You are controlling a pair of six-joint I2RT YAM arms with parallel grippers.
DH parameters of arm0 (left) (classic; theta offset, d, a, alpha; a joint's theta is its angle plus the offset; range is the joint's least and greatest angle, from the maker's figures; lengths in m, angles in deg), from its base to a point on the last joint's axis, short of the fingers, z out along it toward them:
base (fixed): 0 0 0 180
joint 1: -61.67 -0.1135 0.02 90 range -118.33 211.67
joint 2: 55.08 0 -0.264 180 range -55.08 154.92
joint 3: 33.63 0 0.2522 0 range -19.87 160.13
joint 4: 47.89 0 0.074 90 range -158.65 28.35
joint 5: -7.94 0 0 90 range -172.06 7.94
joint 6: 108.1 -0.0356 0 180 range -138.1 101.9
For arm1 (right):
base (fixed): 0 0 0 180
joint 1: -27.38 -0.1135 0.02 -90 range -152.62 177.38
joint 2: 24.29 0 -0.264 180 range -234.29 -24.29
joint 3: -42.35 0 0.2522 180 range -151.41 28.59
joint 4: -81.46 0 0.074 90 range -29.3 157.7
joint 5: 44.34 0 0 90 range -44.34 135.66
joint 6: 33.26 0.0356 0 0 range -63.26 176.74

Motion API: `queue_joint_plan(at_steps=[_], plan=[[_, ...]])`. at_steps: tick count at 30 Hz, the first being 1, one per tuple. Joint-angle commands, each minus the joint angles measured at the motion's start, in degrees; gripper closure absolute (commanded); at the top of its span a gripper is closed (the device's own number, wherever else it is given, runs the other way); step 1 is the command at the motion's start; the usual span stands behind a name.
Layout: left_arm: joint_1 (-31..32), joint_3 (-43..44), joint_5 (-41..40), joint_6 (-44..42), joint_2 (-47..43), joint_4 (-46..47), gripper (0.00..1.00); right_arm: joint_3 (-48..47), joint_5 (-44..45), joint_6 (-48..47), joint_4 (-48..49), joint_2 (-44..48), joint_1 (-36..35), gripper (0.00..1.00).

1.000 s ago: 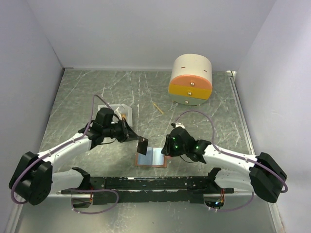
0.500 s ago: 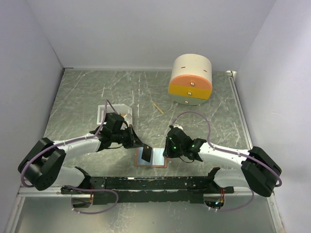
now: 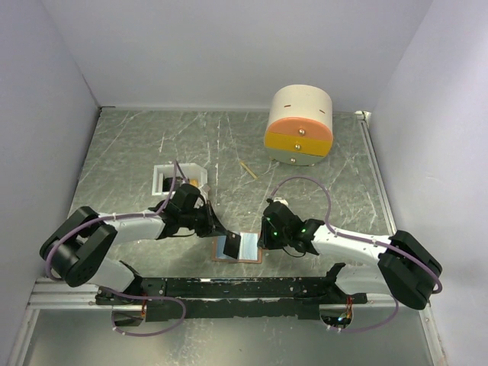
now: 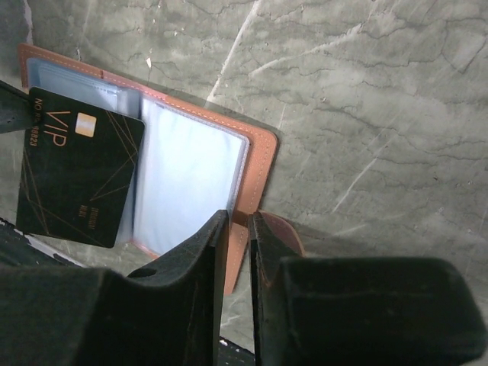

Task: Put the credit cards into the card holder
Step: Insert the credit card into the card holder.

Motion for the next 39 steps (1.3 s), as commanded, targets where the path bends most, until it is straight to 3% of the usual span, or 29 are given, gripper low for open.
queue_joint_plan(at_steps=[1, 25, 39], plan=[[1.02, -0.15, -0.67, -0.97, 1.64, 4.00, 0.93, 0.88, 0.91, 0.12, 0.60, 0.83, -0.22, 0.83], [5.66, -0.70, -8.78, 0.15, 5.26, 9.66, 0.93, 3.83, 0.21, 2.12, 2.64, 2.70, -0.21, 0.84], [8.78, -1.46, -15.37, 3.11, 4.86, 9.89, 0.93, 7.76, -2.03, 9.26, 8.00, 5.51, -0.18, 0.83]])
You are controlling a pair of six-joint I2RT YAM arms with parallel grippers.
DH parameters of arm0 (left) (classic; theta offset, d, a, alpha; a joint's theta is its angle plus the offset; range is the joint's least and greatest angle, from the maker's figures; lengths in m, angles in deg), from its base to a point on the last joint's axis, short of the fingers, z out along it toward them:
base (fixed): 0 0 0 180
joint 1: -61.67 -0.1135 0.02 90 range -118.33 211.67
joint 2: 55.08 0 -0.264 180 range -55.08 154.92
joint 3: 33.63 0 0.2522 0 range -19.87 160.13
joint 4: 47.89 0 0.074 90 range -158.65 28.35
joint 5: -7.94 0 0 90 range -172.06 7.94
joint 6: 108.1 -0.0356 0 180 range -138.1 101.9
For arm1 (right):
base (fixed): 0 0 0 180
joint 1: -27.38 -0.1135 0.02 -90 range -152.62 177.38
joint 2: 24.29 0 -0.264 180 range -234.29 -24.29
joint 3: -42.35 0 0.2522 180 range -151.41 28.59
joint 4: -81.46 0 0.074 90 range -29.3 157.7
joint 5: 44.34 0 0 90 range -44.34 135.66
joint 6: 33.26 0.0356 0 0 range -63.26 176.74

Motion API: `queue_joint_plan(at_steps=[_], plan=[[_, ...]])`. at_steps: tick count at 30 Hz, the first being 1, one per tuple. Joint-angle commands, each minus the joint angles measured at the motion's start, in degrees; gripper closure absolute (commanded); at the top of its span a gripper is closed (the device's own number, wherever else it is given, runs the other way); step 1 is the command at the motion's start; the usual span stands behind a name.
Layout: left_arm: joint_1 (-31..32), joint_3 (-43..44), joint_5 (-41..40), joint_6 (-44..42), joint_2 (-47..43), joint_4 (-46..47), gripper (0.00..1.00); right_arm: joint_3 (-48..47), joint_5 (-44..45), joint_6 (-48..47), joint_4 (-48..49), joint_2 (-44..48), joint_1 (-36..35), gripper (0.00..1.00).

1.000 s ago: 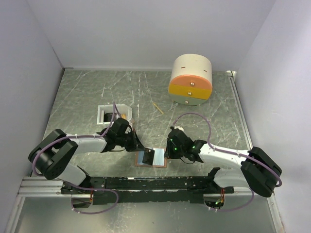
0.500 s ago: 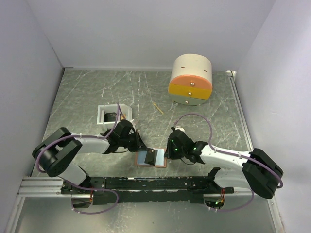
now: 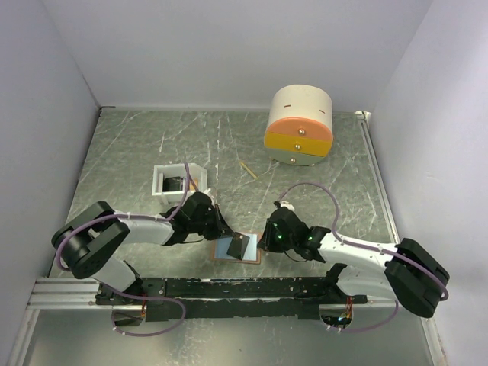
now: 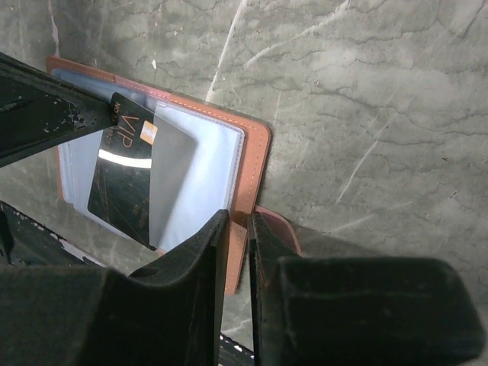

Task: Put the credit cards into the card holder
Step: Insert the credit card into the card holder.

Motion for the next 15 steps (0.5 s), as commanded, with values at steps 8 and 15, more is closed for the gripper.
queue_joint_plan(at_steps=[8, 15], plan=[[1.47, -1.15, -7.96, 2.64, -3.00, -2.14, 0.93, 2.16, 0.05, 3.96, -0.27, 4.00, -0.21, 0.83], [3.62, -1.52, -10.58, 4.79, -3.59, -2.16, 0.93, 2.87, -0.25, 4.67, 0.66, 4.34, -0.24, 0.84]])
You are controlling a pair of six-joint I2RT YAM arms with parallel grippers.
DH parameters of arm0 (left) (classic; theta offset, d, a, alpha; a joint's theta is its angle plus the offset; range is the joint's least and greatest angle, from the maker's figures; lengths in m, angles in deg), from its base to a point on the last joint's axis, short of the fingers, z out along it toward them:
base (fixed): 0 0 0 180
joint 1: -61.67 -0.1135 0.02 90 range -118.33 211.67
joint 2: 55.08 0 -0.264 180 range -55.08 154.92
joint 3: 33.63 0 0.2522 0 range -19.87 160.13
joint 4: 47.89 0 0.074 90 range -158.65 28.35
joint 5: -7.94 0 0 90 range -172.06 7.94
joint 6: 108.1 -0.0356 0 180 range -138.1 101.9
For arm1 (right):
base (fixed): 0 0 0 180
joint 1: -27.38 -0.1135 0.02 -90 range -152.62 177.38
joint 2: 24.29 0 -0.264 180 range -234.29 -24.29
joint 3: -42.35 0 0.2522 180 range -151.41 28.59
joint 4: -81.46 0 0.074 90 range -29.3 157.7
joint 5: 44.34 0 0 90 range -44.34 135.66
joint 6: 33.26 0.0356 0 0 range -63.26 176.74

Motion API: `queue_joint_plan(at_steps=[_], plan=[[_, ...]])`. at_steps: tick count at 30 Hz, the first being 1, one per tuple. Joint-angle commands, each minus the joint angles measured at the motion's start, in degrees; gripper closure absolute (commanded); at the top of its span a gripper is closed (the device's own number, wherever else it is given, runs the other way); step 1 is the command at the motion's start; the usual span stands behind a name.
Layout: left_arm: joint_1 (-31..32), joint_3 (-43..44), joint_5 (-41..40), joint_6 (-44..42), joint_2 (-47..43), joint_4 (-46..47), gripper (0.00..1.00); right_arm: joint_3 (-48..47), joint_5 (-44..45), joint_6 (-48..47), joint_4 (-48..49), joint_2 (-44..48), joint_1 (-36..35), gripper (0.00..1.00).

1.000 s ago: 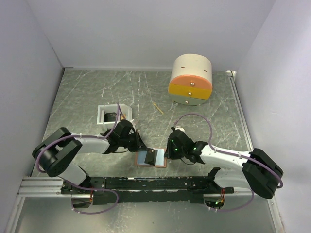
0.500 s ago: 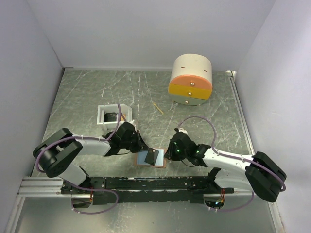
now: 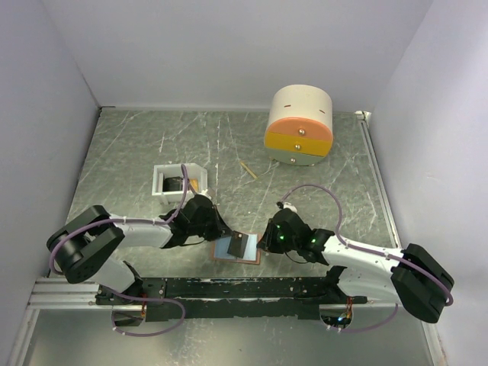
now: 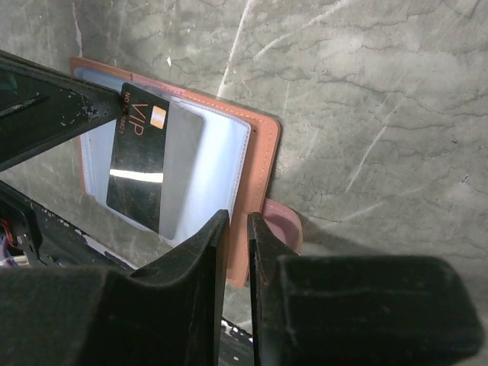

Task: Put the credit cards into the card holder
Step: Insert the credit card into the card holder.

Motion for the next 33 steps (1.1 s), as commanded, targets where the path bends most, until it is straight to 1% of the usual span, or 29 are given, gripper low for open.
queue_joint_plan(at_steps=[1, 10, 11, 14, 17, 19, 23, 30, 33], plan=[[2.19, -1.09, -4.26, 1.96, -1.09, 0.03, 0.93, 1.48, -0.34, 1.50, 0.73, 0.73, -0.22, 0.84], [5.57, -0.95, -5.31, 5.23, 0.77, 2.59, 0.92, 2.69, -0.79, 3.16, 1.57, 1.32, -0.21, 0.78], [5.72, -0.49, -4.83, 5.11, 0.95, 2.55, 0.87, 2.88, -0.94, 3.34, 1.83, 1.30, -0.21, 0.78], [5.74, 1.04, -4.22, 3.72, 0.39, 0.39, 0.68, 3.00, -0.82, 3.57, 1.83, 1.60, -0.22, 0.78], [5.82, 1.50, -4.40, 2.82, -1.67, -1.99, 0.58, 3.07, -0.63, 3.53, 1.32, 2.57, -0.21, 0.77], [6.18, 1.40, -4.39, 2.90, -2.75, -3.02, 0.54, 3.22, -0.77, 3.54, 1.24, 2.96, -0.21, 0.76], [7.30, 1.38, -4.23, 3.24, -3.20, -3.55, 0.52, 3.38, -1.53, 3.19, 2.13, 2.20, -0.22, 0.76], [8.26, 3.91, -2.85, 3.48, 1.75, -4.26, 0.53, 3.03, -2.21, 2.61, 3.46, 0.49, -0.21, 0.76], [8.52, 4.36, -1.99, 3.74, 3.07, -2.21, 0.54, 3.24, -2.17, 2.61, 3.62, 0.69, -0.24, 0.76]])
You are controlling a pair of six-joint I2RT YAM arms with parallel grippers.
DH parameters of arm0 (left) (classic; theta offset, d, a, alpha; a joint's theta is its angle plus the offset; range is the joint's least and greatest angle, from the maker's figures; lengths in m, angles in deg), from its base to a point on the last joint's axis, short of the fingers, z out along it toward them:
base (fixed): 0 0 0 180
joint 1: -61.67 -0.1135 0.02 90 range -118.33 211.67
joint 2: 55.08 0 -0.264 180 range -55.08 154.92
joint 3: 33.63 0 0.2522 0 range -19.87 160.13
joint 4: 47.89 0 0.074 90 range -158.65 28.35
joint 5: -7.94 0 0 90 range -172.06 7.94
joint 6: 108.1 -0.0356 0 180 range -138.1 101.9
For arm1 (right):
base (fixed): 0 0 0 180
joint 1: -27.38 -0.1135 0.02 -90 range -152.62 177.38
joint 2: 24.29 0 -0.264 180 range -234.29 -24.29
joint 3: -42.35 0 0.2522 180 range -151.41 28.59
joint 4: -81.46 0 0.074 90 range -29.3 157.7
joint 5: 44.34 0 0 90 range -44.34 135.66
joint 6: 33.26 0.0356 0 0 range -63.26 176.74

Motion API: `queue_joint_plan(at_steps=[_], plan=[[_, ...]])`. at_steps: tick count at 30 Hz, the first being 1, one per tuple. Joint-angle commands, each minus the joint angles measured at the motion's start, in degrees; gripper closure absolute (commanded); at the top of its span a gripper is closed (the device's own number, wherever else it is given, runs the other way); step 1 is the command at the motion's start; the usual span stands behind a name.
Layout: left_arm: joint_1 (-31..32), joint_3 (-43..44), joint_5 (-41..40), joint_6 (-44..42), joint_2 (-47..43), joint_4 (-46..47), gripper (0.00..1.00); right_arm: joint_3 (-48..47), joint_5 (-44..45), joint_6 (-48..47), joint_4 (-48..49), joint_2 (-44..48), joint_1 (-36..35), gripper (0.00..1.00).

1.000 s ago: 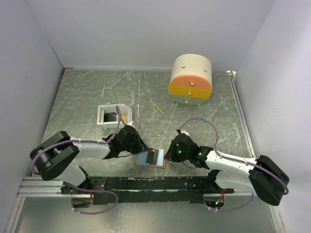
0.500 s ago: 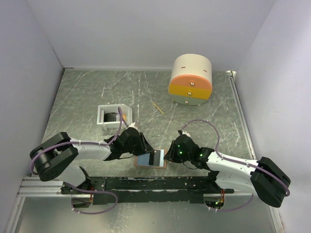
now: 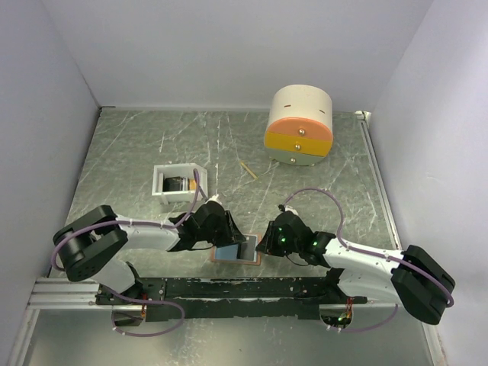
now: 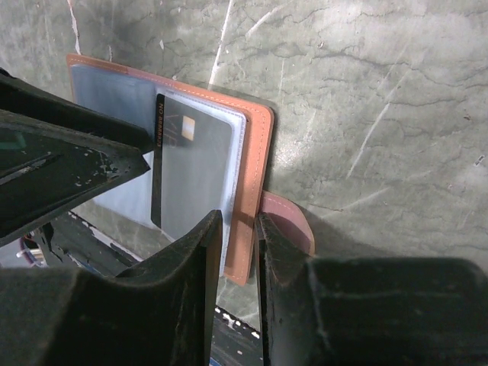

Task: Put the credit cards into the card holder
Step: Insert the credit card into the card holder.

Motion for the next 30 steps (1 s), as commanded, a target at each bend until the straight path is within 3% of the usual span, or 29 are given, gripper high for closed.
queue_joint_plan(at_steps=[1, 10, 14, 21, 30], plan=[[1.00, 1.42, 1.65, -0.17, 2.18, 1.61, 0.55, 0.67, -0.07, -0.17, 1.47, 0.03, -0.20, 0.76], [2.49, 2.99, 4.43, 1.79, 5.34, 7.25, 0.61, 1.09, 0.43, -0.03, 2.05, 0.37, -0.21, 0.78], [2.92, 4.35, 3.53, 0.62, 4.18, 5.21, 0.60, 0.96, 0.86, -0.03, 1.49, 1.05, -0.22, 0.78], [2.88, 11.49, -5.17, -7.75, -1.08, -11.80, 0.54, -0.99, 3.64, -1.00, -4.24, 5.13, -0.21, 0.72], [0.90, 25.07, -19.77, -19.81, -3.47, -34.14, 0.43, -4.12, 6.64, -3.22, -7.53, 9.11, -0.28, 0.47]])
